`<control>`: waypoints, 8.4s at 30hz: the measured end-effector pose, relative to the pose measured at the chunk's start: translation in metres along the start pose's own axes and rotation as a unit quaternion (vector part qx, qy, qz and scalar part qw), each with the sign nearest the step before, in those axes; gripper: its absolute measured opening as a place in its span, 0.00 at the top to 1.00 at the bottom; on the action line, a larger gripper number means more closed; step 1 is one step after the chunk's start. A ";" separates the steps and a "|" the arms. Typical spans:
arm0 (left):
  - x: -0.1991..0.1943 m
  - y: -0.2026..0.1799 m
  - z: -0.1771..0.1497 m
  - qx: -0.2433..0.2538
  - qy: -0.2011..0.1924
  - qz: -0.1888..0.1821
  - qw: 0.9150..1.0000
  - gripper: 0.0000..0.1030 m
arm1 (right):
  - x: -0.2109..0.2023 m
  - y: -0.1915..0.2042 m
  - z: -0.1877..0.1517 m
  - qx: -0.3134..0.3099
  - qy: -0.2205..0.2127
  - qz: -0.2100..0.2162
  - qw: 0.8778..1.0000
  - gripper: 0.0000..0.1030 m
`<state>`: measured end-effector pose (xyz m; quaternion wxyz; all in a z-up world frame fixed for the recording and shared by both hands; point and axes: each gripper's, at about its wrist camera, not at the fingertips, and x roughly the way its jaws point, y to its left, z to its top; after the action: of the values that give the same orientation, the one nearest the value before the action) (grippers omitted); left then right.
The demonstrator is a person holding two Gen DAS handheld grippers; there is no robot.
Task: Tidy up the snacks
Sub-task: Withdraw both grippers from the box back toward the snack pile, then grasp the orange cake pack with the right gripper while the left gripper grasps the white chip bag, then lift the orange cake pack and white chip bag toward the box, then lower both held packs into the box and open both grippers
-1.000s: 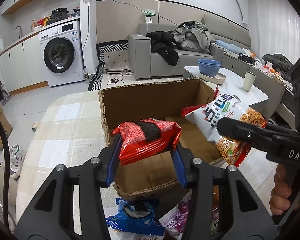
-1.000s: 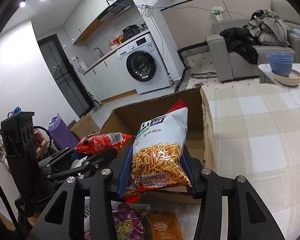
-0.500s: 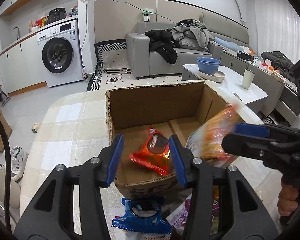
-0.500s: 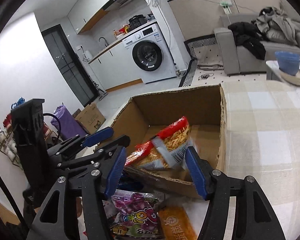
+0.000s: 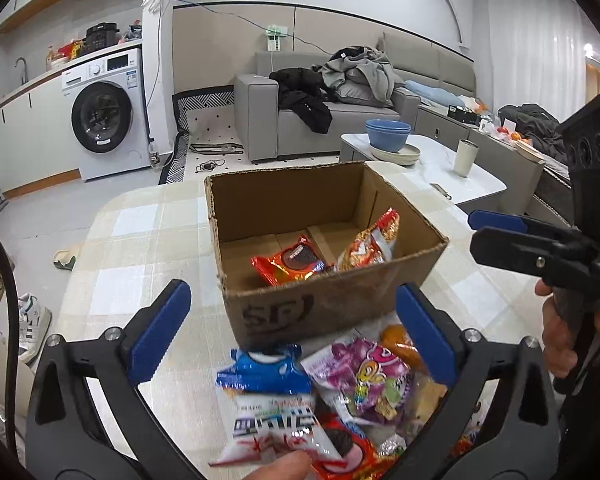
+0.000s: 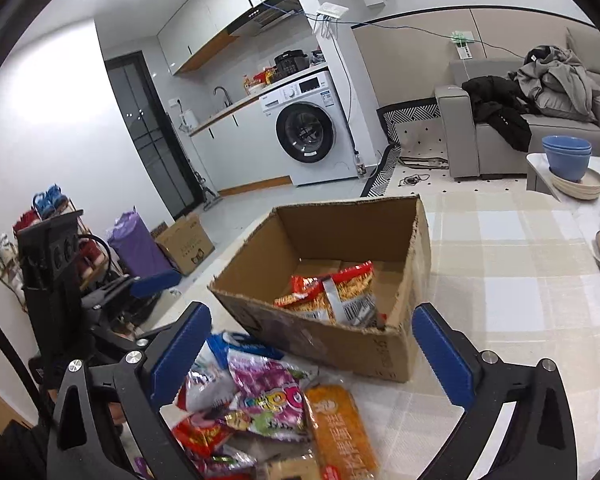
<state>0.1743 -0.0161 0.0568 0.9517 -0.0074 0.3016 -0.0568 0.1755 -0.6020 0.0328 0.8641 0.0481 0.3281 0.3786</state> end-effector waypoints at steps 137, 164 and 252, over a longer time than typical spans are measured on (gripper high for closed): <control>0.045 0.065 -0.113 -0.073 0.138 0.028 0.987 0.01 | 0.007 0.009 -0.086 -0.085 0.078 -0.031 0.993 0.64; 0.013 0.056 -0.106 -0.053 0.068 -0.027 0.996 0.56 | -0.015 0.008 -0.072 -0.077 0.042 -0.024 0.996 0.64; -0.070 0.029 -0.010 -0.074 -0.065 -0.022 0.995 0.56 | -0.015 0.018 -0.013 -0.035 -0.042 -0.065 0.996 0.64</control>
<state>0.1149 0.0212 0.0868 0.9647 -0.0887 0.2419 -0.0547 0.1493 -0.6022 0.0370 0.9011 0.0126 0.2808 0.3303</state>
